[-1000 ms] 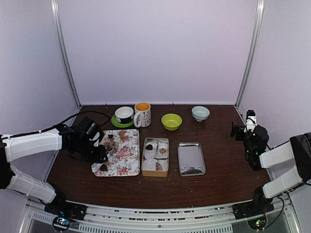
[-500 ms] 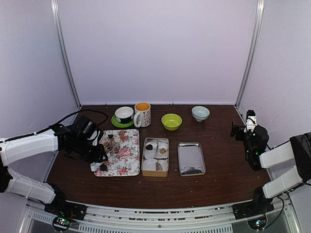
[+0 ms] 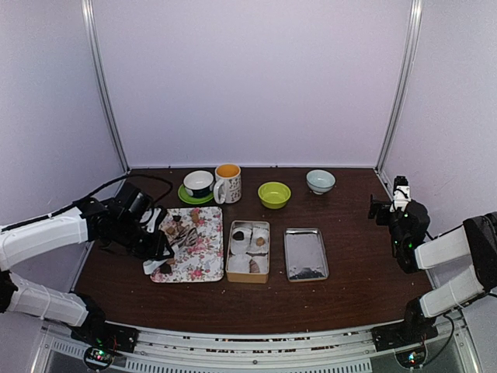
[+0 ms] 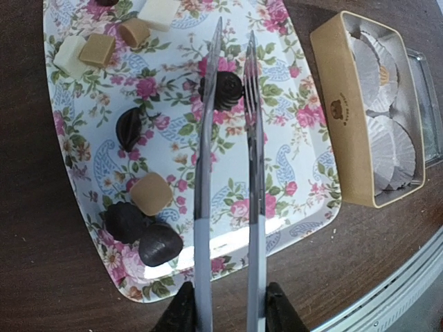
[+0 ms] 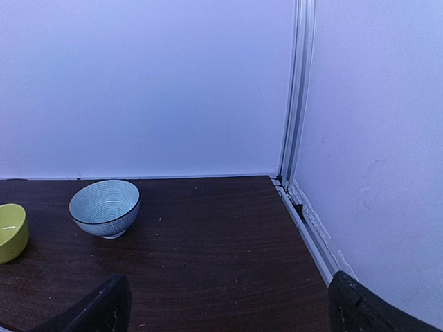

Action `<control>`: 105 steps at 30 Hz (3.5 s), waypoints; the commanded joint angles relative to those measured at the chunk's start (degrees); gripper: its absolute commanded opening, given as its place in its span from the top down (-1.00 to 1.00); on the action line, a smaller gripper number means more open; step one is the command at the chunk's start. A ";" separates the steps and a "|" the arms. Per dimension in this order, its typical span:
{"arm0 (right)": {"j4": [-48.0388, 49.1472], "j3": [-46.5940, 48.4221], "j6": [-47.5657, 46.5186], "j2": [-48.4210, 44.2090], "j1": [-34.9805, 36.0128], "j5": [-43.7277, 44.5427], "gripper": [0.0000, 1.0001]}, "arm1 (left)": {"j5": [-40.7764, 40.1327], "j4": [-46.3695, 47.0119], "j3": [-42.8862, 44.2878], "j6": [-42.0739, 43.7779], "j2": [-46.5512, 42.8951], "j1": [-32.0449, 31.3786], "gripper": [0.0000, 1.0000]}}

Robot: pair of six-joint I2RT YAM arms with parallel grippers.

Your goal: Pack the chocolate

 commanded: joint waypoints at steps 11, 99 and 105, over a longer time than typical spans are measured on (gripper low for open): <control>0.78 0.14 0.53 0.30 -0.29 1.08 -1.00 | 6.92 3.91 4.04 2.54 -3.83 0.16 0.45; 0.76 0.13 0.54 0.30 -0.35 1.11 -1.00 | 10.40 4.42 7.89 8.26 4.53 -14.44 0.18; 0.78 0.13 0.54 0.29 -0.35 1.11 -1.00 | 3.85 3.75 7.96 6.79 -1.50 -14.31 0.23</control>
